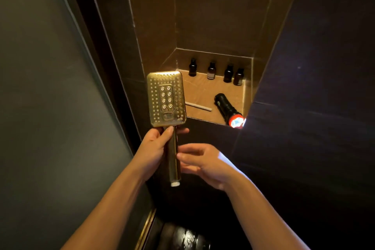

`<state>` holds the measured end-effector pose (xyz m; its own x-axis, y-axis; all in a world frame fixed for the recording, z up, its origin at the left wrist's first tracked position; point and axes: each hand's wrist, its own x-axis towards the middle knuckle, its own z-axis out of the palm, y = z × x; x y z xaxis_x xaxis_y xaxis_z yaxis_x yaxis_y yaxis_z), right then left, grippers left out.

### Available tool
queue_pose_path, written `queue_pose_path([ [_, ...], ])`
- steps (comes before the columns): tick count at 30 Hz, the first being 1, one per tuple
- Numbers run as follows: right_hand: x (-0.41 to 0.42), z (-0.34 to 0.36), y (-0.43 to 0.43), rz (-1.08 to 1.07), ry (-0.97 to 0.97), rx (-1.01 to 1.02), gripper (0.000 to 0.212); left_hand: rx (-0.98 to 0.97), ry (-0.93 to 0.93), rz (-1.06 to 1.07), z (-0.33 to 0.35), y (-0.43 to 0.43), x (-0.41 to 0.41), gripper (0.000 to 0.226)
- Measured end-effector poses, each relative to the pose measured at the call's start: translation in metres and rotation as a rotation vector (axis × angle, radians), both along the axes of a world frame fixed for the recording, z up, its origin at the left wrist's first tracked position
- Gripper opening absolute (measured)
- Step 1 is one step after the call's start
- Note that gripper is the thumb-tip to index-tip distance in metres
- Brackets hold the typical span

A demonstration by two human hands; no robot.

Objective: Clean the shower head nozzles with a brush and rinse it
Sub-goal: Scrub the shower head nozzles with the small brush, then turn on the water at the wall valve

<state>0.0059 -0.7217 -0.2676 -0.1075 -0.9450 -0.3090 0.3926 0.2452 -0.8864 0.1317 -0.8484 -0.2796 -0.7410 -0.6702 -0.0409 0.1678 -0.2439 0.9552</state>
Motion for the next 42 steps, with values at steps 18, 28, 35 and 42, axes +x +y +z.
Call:
queue_pose_path([
  [18,0.106,-0.024,0.215,-0.876,0.188,0.086,0.022,0.073,-0.039,-0.831,-0.016,0.167,-0.020,0.025],
  [28,0.149,-0.022,0.420,-1.244,0.110,0.165,0.027,0.161,-0.081,-1.211,-0.019,0.383,-0.039,0.033],
  [35,0.179,-0.027,0.557,-1.300,0.096,0.242,0.029,0.249,-0.152,-1.264,-0.034,0.520,-0.025,0.017],
  [42,0.191,-0.018,0.629,-1.466,0.092,0.223,0.011,0.330,-0.172,-1.317,-0.032,0.596,-0.032,0.041],
])
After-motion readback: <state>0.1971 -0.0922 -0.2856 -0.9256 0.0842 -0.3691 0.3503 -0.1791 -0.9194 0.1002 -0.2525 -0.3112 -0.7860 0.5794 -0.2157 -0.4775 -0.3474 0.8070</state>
